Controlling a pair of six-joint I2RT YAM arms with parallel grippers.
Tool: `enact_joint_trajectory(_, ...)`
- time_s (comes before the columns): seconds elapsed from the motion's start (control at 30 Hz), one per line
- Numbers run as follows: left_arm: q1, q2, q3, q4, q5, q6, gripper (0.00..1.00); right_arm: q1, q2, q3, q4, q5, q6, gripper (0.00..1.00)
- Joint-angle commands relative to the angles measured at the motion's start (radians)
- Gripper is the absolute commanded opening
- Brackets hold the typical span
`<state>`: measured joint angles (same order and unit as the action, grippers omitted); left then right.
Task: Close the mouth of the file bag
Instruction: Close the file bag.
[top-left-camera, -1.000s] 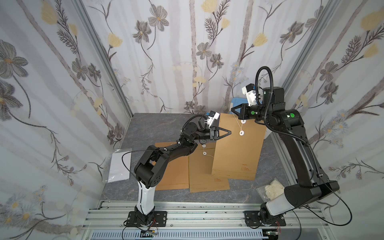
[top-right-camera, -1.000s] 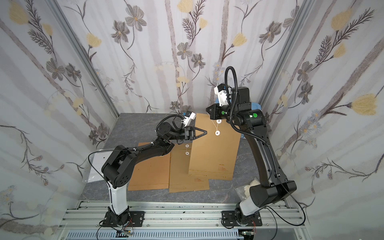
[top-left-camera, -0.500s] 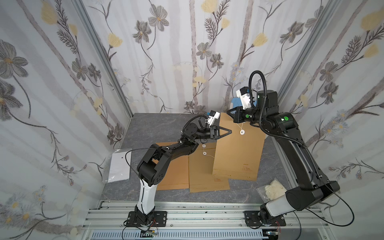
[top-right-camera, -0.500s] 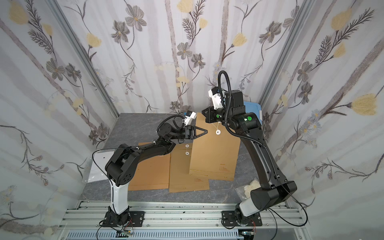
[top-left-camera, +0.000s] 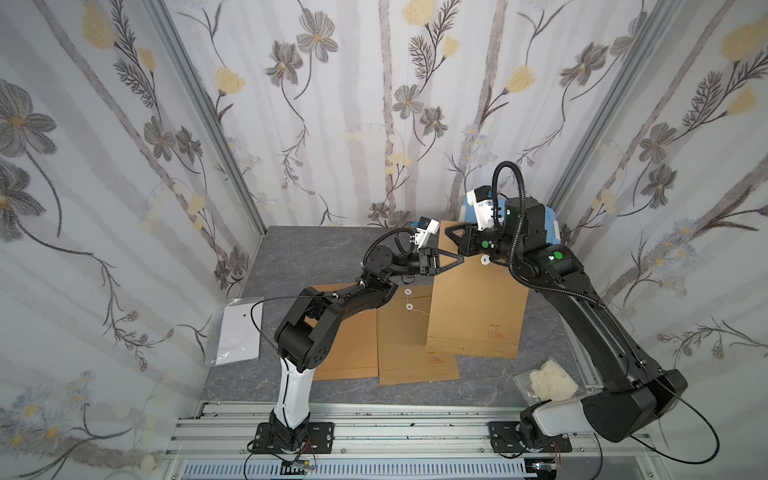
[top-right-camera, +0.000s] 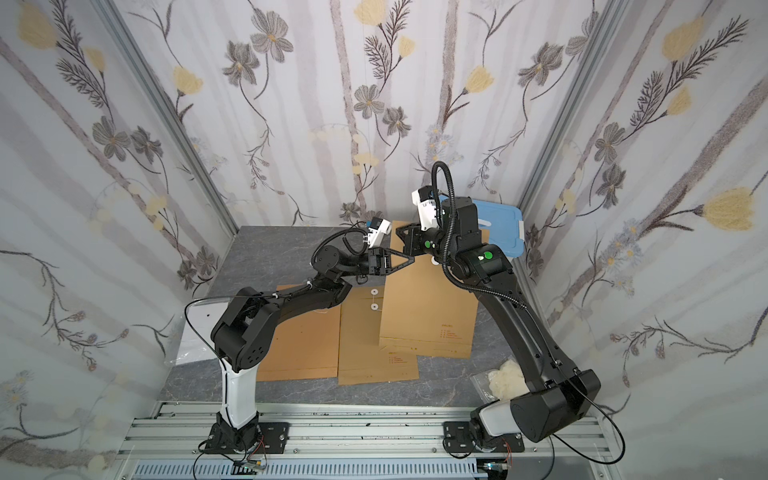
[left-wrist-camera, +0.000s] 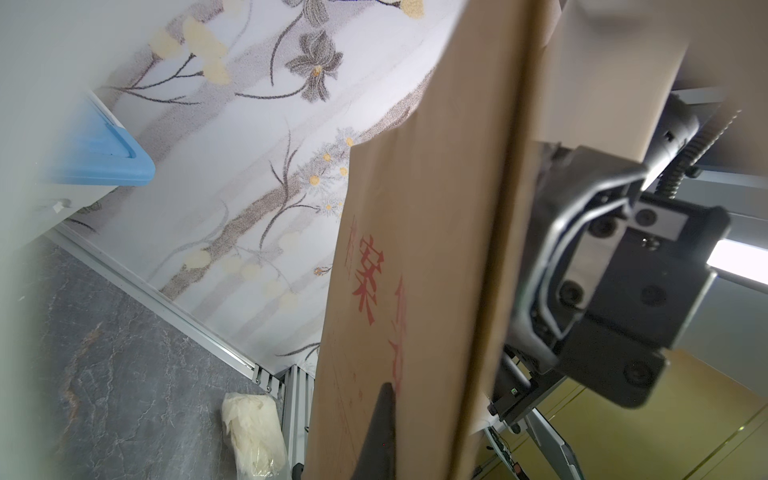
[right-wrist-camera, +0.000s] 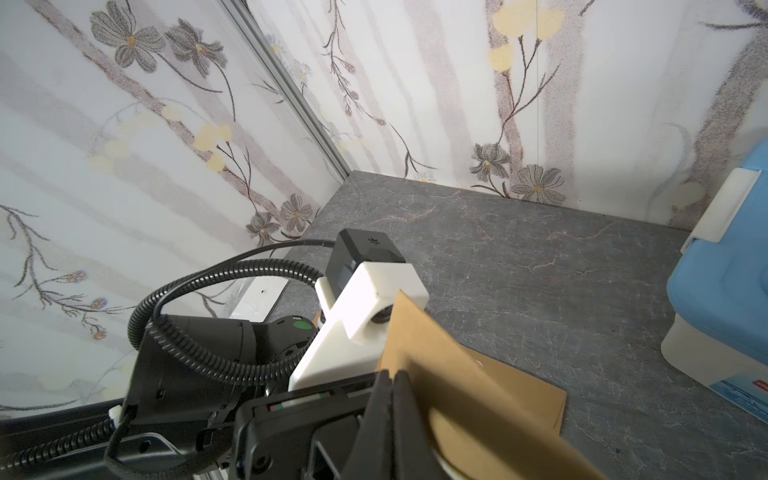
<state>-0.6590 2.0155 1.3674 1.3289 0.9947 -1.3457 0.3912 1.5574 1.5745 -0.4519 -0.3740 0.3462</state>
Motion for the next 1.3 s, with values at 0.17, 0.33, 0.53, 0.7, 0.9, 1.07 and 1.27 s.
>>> enact_joint_trajectory(0.17,0.02,0.004,0.009,0.081,-0.021,-0.064,0.0,0.001,-0.053,-0.134,0.248,-0.053,0.123,0.0)
enact_joint_trajectory(0.33,0.029,0.006,0.013,0.081,-0.039,-0.064,0.0,0.014,-0.1,-0.251,0.349,-0.074,0.193,0.0)
enact_joint_trajectory(0.53,0.041,-0.003,0.007,0.081,-0.055,-0.063,0.0,0.015,-0.168,-0.357,0.376,-0.073,0.216,0.0)
enact_joint_trajectory(0.7,0.044,-0.011,0.003,0.081,-0.045,-0.055,0.0,0.0,-0.235,-0.411,0.339,-0.019,0.205,0.0)
enact_joint_trajectory(0.9,0.047,-0.025,-0.012,0.081,-0.046,-0.047,0.0,-0.048,-0.281,-0.456,0.338,-0.018,0.211,0.0)
enact_joint_trajectory(1.07,0.048,-0.022,-0.009,0.081,-0.05,-0.053,0.0,-0.058,-0.298,-0.505,0.345,-0.026,0.214,0.0)
enact_joint_trajectory(1.27,0.054,-0.027,-0.018,0.081,-0.061,-0.051,0.0,-0.069,-0.328,-0.54,0.327,-0.026,0.215,0.0)
